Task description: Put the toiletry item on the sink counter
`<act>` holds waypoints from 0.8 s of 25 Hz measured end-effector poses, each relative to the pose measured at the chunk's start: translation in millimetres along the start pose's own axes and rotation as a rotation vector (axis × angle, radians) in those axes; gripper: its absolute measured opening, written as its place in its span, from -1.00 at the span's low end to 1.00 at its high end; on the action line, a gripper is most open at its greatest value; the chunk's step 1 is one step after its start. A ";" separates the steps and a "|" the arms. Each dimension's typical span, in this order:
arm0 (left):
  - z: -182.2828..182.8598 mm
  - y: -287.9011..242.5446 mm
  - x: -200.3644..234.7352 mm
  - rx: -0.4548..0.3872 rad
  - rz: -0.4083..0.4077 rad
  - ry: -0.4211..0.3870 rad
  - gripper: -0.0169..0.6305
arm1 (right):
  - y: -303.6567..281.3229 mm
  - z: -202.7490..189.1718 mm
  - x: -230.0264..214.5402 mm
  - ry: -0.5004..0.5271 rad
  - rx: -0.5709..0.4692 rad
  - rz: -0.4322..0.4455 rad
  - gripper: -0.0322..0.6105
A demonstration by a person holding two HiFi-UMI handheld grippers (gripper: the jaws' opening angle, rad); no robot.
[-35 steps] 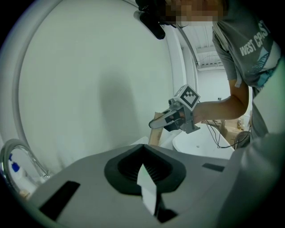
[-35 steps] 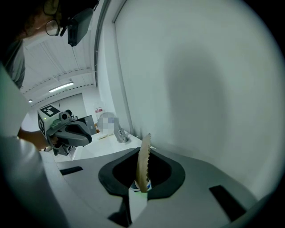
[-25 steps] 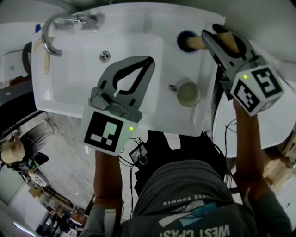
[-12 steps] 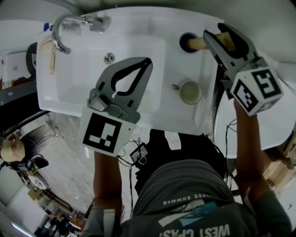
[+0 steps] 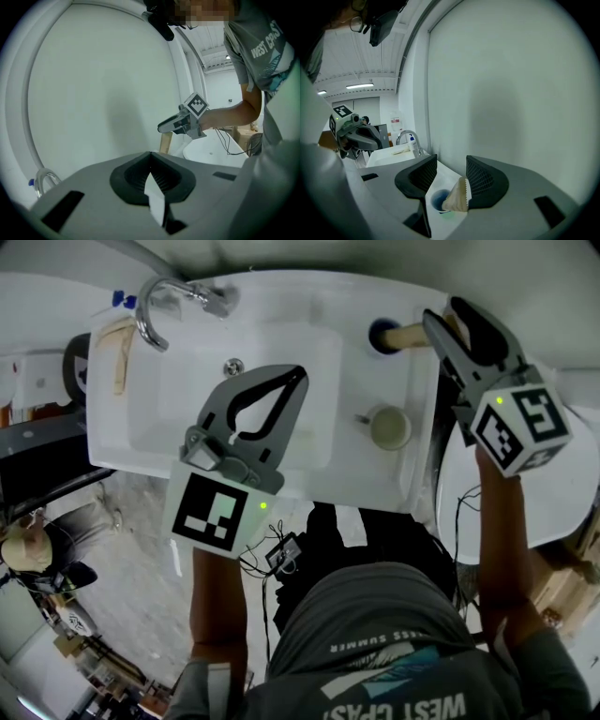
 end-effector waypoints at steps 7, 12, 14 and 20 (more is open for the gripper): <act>22.1 17.7 -4.8 -0.037 0.001 -0.055 -0.94 | 22.7 25.6 -1.7 0.021 -0.049 -0.047 -0.28; 39.3 36.1 -16.8 -0.051 -0.006 -0.091 -0.94 | 47.8 42.8 4.5 0.027 -0.074 -0.067 -0.28; 48.7 43.7 -23.4 -0.066 -0.006 -0.108 -0.94 | 62.8 51.8 5.1 0.026 -0.089 -0.086 -0.28; 62.9 66.3 -31.5 -0.103 -0.009 -0.159 -0.94 | 91.8 73.3 24.6 0.052 -0.130 -0.074 -0.54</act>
Point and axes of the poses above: the fingertips, and each gripper's own axes: y backward along the fingers, x to its left, z out of its top, the point moved 2 cm from there along y, backward along the fingers, and after that the axes turned 10 degrees about -z, right-handed, at the moved point
